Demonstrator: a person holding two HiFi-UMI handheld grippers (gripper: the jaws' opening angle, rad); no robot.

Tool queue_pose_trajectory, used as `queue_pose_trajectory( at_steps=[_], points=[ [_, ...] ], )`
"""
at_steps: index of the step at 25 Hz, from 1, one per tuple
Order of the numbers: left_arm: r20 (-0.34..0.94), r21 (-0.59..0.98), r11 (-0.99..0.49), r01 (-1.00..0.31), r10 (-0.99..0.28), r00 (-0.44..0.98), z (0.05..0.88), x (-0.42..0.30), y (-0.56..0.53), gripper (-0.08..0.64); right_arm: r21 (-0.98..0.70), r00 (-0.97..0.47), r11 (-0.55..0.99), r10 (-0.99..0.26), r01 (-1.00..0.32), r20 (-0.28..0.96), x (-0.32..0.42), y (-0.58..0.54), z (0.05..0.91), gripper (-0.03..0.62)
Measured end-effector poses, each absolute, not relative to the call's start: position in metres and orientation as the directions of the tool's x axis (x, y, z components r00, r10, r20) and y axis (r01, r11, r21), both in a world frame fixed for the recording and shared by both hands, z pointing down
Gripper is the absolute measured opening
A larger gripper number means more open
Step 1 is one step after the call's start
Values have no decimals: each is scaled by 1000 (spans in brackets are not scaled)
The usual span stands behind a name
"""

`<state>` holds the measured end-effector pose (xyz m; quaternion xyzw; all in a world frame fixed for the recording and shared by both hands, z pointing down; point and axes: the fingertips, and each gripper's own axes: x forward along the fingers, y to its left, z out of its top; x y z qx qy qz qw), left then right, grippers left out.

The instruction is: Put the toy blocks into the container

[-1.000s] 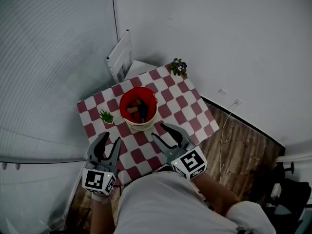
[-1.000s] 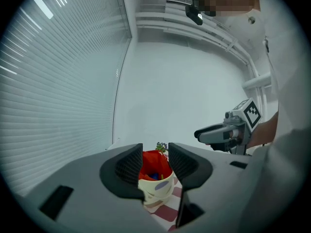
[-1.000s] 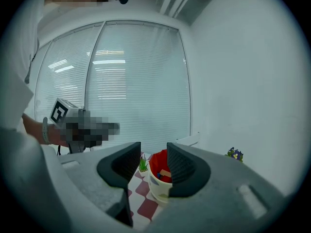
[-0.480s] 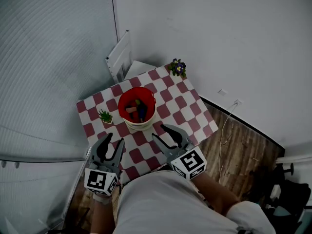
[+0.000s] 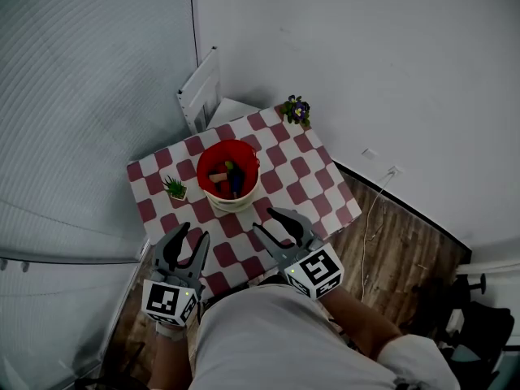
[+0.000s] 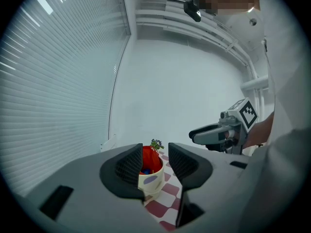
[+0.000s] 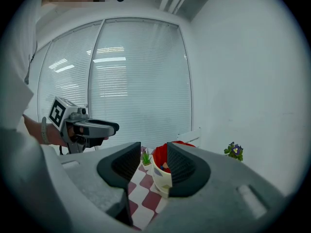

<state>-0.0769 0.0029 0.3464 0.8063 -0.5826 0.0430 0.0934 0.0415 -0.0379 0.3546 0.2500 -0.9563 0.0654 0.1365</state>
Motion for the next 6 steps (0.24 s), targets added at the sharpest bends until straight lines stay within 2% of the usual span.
queue_pose_trajectory(
  at_steps=[6],
  points=[
    [178, 107, -314, -944, -928, 328, 349, -74, 15, 155, -60, -843, 873, -447, -485, 300, 39, -26, 356, 163]
  ],
)
